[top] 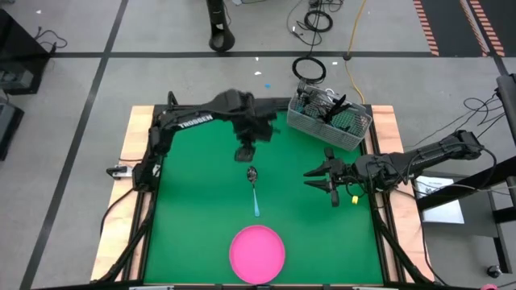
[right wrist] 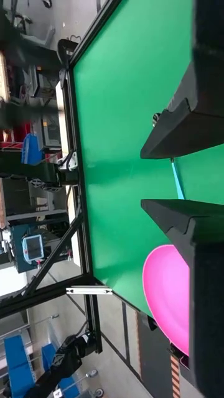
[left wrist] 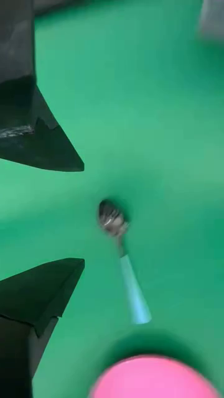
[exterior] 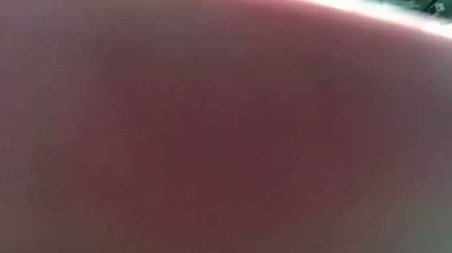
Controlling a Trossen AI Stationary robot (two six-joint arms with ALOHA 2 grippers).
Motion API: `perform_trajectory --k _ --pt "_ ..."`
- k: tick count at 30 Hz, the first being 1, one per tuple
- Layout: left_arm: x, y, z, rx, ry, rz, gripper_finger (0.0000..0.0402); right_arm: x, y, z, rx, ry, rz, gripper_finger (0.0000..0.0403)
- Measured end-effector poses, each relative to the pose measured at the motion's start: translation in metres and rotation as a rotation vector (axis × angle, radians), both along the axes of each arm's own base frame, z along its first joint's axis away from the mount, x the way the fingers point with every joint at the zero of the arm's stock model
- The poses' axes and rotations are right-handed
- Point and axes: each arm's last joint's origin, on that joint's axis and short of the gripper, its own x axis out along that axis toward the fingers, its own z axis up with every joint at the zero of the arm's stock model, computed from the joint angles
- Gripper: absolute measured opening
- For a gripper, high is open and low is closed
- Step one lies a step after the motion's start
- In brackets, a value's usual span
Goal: Sort silverware
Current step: Put the blue spoon into the utensil holder
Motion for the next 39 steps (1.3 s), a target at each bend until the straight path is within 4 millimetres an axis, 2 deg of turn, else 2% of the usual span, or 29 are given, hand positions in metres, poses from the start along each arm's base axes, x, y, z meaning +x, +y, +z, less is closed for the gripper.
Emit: perform_trajectory --k 4,9,16,20,25,30,33,39 --pt "0.01 -0.027 -0.025 0.01 0.057 -0.149 0.0242 0.0 0.0 0.0 0.0 0.001 0.0 0.0102" --pt "0.02 -0.065 -0.06 0.128 0.105 -0.369 0.0242 0.0 0.0 0.0 0.001 0.003 0.0 0.0102" --pt "0.028 -0.095 -0.089 0.181 0.092 -0.451 0.0242 0.0 0.0 -0.002 0.0 0.019 -0.001 0.0102" --pt "0.023 -0.112 -0.112 0.182 0.134 -0.6 0.0242 -0.001 0.0 -0.003 -0.003 0.03 -0.001 0.0102" --pt "0.021 -0.126 -0.14 0.216 0.118 -0.79 0.0242 -0.001 0.0 -0.003 -0.02 0.035 0.002 0.0102" --pt "0.023 -0.142 -0.156 0.287 0.043 -1.006 0.0242 -0.001 0.0 -0.003 -0.036 0.032 0.005 0.0102" --pt "0.017 -0.141 -0.166 0.283 0.08 -1.075 0.0242 -0.001 0.0 -0.003 -0.036 0.031 0.004 0.0102" --pt "0.015 -0.131 -0.181 0.297 0.075 -1.076 0.0242 -0.001 0.0 -0.003 -0.037 0.032 0.005 0.0102"
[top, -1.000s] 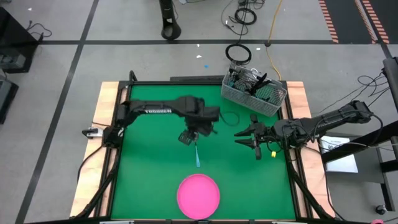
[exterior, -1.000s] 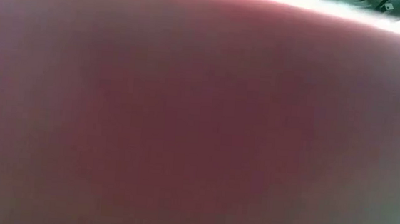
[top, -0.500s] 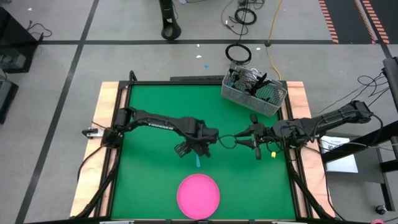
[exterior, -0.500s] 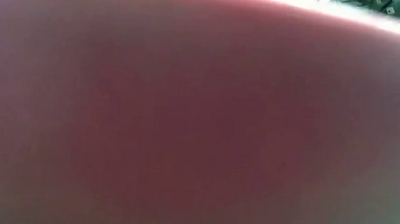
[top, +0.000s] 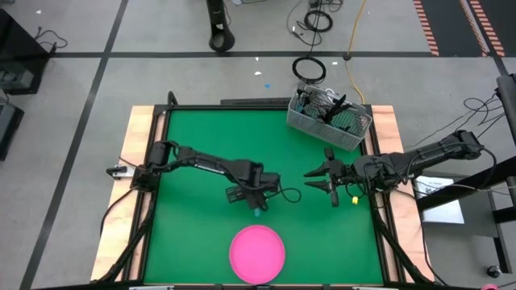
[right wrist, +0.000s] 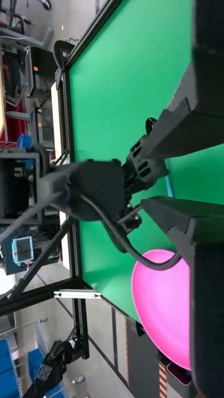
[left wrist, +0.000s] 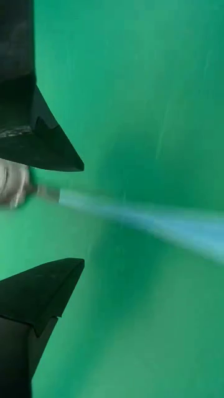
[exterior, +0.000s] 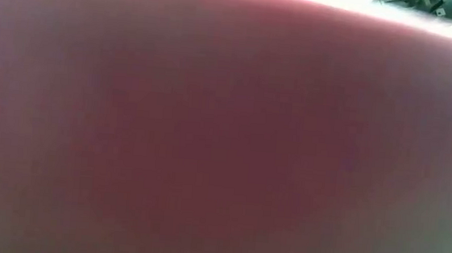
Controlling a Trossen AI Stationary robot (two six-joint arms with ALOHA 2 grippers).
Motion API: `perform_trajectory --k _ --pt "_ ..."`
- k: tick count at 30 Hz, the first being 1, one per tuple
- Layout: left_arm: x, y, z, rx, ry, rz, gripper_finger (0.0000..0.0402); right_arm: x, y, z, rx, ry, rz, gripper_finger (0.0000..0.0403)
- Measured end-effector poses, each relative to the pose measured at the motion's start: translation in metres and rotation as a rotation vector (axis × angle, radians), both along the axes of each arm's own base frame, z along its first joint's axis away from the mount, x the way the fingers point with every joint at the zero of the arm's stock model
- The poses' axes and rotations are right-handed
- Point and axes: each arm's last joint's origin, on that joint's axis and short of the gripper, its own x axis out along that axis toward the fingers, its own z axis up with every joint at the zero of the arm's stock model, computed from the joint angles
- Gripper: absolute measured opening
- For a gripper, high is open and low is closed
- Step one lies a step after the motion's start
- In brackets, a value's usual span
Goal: Sort silverware
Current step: Put the blue spoon into the utensil holder
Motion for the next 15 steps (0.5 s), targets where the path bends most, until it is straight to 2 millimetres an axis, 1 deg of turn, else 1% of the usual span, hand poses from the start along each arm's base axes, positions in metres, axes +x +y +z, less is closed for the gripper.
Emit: perform_trajectory --k 2,7,11,15 --pt "0.005 0.003 -0.001 -0.001 -0.041 -0.008 0.0242 0.0 0.0 0.0 0.0 0.0 -0.001 0.0102" --pt "0.006 0.009 -0.003 0.004 -0.046 -0.028 0.0242 0.0 0.0 0.0 0.0 0.0 -0.001 0.0102" --pt "0.006 0.018 -0.006 0.001 -0.032 -0.007 0.0242 0.0 0.0 0.0 0.0 0.0 -0.001 0.0102" --pt "0.007 0.026 -0.014 -0.011 -0.006 0.014 0.0242 0.0 0.0 -0.001 -0.002 0.009 -0.001 0.0102"
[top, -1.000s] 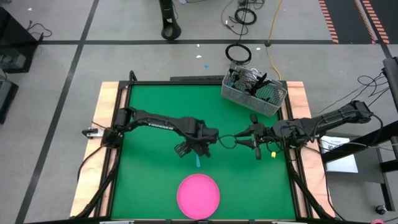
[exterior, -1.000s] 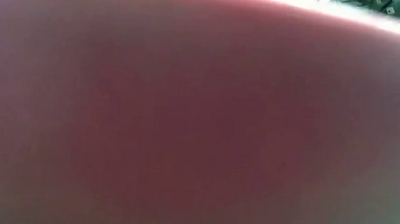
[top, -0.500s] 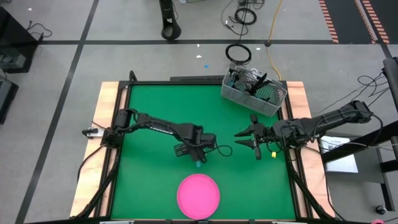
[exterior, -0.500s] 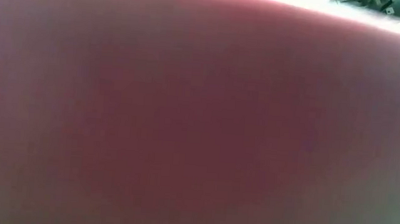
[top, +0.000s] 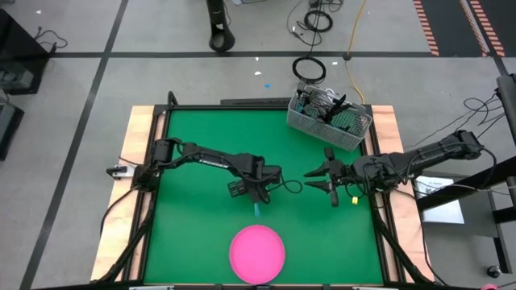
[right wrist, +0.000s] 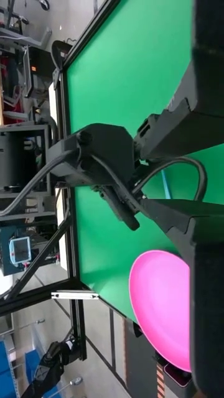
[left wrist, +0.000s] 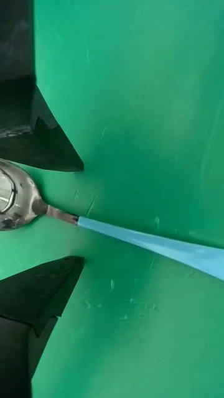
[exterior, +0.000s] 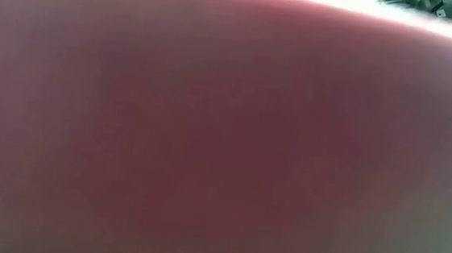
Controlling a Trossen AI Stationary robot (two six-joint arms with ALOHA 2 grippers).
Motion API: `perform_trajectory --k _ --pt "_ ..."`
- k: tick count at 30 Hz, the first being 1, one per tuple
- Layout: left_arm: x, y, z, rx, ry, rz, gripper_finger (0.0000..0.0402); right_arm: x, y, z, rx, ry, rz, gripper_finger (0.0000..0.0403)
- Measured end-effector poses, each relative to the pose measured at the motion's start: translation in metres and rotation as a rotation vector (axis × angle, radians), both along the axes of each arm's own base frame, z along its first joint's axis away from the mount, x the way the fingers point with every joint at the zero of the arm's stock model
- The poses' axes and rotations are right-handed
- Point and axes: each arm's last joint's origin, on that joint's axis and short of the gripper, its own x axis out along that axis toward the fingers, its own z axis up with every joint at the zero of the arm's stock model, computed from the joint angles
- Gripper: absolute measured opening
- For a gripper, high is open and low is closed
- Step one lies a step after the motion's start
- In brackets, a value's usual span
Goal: Sort silverware
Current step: Put the blue spoon into the utensil holder
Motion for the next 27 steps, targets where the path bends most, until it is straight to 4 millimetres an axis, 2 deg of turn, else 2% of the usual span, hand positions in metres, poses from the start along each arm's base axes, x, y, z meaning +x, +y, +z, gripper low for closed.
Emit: perform_trajectory --k 5,8,13,20,22,27 --pt "0.0 0.001 -0.005 -0.009 0.021 0.007 0.0242 0.0 0.0 -0.001 -0.003 0.008 -0.004 0.0102" --pt "0.0 0.001 -0.005 -0.009 0.027 0.007 0.0228 0.0 0.0 -0.001 -0.004 0.011 -0.004 0.0102" --pt "-0.001 0.001 -0.006 -0.006 0.042 0.007 0.016 0.0 0.0 -0.001 -0.01 0.012 -0.009 0.0102" --pt "-0.002 0.0 -0.007 0.008 0.043 0.007 0.0024 0.0 0.0 -0.001 -0.009 0.012 -0.009 0.0102" --pt "-0.001 0.001 -0.006 0.021 0.04 0.01 0.0011 0.0 0.0 -0.001 -0.008 0.012 -0.009 0.0102" --pt "0.009 0.003 0.008 0.11 0.008 0.021 0.0014 0.0 0.0 -0.001 -0.006 0.012 -0.01 0.0102"
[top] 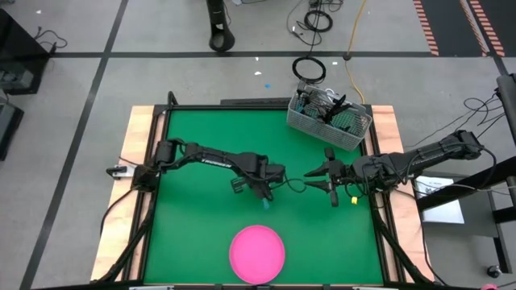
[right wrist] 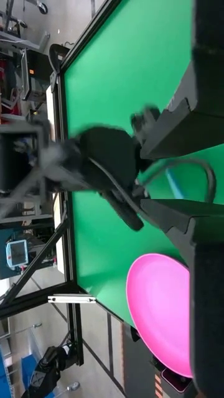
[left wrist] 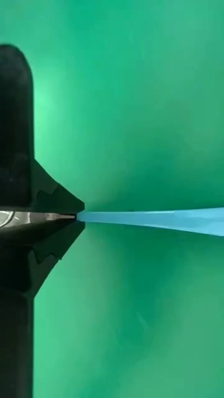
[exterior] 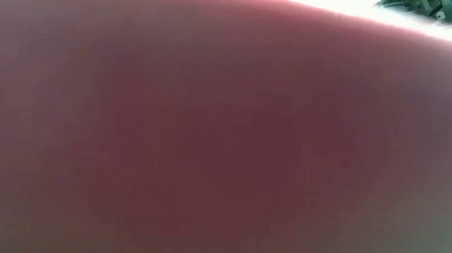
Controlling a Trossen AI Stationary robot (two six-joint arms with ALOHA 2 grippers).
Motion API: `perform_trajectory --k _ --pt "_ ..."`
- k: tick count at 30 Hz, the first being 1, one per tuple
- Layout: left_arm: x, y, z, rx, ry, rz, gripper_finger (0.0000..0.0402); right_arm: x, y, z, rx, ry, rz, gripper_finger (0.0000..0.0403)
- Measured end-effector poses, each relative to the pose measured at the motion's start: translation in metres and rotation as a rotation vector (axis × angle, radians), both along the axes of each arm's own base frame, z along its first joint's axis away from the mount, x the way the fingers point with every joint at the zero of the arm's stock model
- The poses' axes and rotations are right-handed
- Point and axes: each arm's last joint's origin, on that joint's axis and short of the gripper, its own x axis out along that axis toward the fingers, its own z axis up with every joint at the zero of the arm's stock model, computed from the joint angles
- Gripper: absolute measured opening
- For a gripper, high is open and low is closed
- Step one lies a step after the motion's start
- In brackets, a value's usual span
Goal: Sort silverware
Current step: Put the blue spoon into the utensil holder
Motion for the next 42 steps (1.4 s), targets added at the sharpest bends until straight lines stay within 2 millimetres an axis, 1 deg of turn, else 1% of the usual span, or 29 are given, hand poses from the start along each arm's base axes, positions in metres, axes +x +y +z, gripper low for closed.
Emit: perform_trajectory --k 3,6,9,13,16,18,21,24,27,29,31,33,36,39,42 --pt "0.008 0.003 0.022 0.062 -0.074 0.076 0.0008 0.0 0.0 0.0 0.0 0.0 0.0 0.0102" --pt "0.015 0.007 0.047 0.061 -0.126 0.158 0.0005 0.0 0.0 0.0 0.0 -0.001 0.0 0.0102" --pt "0.018 0.018 0.071 0.05 -0.154 0.254 0.0004 0.0 0.0 0.001 0.001 -0.006 -0.004 0.0102" --pt "0.015 0.037 0.093 0.047 -0.151 0.353 0.0003 -0.002 -0.001 0.001 -0.001 0.001 0.0 0.0102" --pt "0.011 0.048 0.101 0.09 -0.136 0.382 0.0002 -0.008 -0.002 0.003 0.011 0.008 -0.009 0.0102" --pt "0.01 0.058 0.105 0.195 -0.149 0.388 0.0002 -0.014 -0.003 0.001 0.03 0.037 -0.002 0.0102" --pt "0.011 0.072 0.11 0.45 -0.168 0.343 0.0002 -0.023 -0.006 0.002 0.066 0.061 -0.017 0.0102" --pt "0.022 0.086 0.118 0.671 -0.266 0.311 0.0002 -0.029 -0.007 0.001 0.1 0.087 -0.033 0.0102" --pt "0.039 0.099 0.132 0.799 -0.415 0.302 0.0001 -0.031 -0.008 0.001 0.135 0.094 -0.044 0.0102" --pt "0.049 0.104 0.143 0.858 -0.508 0.266 0.0001 -0.032 -0.008 -0.001 0.156 0.114 -0.053 0.0102" --pt "0.058 0.105 0.155 0.903 -0.609 0.212 0.0001 -0.033 -0.008 -0.004 0.179 0.143 -0.063 0.0102" --pt "0.068 0.102 0.164 0.948 -0.699 0.131 0.0001 -0.034 -0.008 -0.006 0.206 0.173 -0.079 0.0102" --pt "0.081 0.098 0.164 1.038 -0.73 -0.016 0.0001 -0.036 -0.009 -0.012 0.251 0.238 -0.109 0.0102" --pt "0.091 0.103 0.15 1.113 -0.661 -0.168 0.0001 -0.039 -0.006 -0.017 0.28 0.288 -0.115 0.0102" --pt "0.099 0.114 0.132 1.159 -0.609 -0.246 0.0001 -0.041 -0.002 -0.019 0.304 0.319 -0.101 0.0102"
